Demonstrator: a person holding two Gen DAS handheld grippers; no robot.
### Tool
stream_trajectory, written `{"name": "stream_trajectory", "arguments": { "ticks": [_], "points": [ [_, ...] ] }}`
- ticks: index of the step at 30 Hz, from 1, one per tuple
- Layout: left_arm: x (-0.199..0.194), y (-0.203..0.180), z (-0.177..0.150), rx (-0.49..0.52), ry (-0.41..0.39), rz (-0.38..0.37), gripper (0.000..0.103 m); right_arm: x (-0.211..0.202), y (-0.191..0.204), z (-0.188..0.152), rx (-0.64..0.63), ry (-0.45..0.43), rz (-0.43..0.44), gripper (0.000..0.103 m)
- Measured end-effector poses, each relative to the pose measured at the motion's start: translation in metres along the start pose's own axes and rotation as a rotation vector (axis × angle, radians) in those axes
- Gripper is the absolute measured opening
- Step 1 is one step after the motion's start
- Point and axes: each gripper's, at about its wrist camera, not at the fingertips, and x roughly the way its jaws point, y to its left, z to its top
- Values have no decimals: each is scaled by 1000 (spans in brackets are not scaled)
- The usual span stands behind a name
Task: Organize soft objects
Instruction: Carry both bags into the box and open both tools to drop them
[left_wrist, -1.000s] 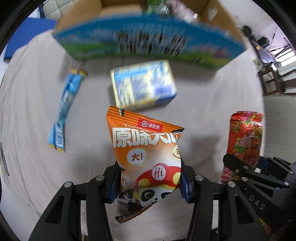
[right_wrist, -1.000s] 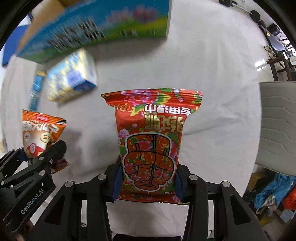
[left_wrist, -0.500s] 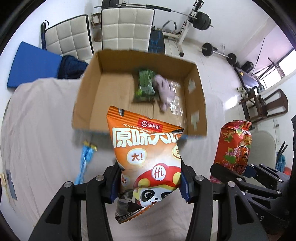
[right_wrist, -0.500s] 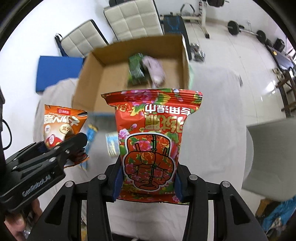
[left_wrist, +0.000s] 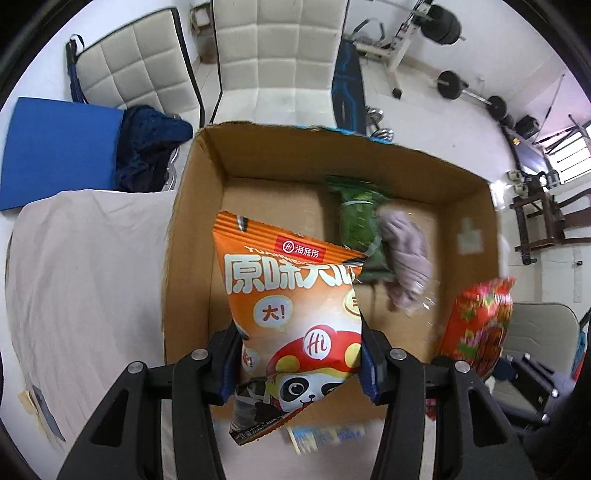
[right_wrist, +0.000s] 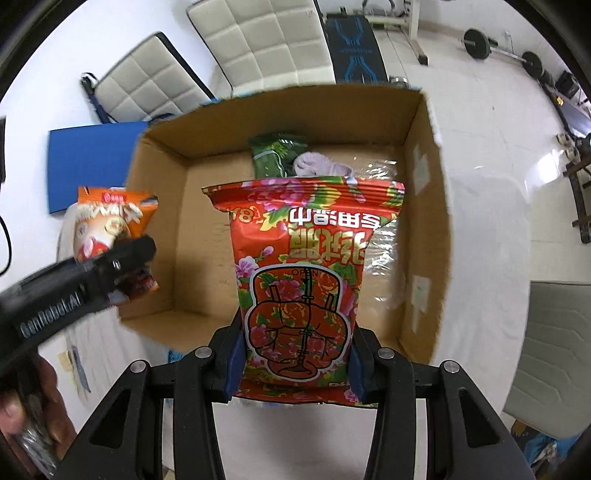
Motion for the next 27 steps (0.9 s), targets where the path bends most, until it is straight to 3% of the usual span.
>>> {"name": "stream_trajectory", "arguments": {
  "ticks": [8, 17, 27],
  "points": [
    [64, 9, 35, 7, 87, 15, 49, 76, -4, 12, 4, 102, -25, 47],
    [95, 7, 49, 24, 130, 7, 49, 106, -11, 14, -9, 162, -65, 47],
    [109, 13, 56, -4, 176, -4, 52, 125, 1, 14, 8, 187, 11, 49]
  ]
}}
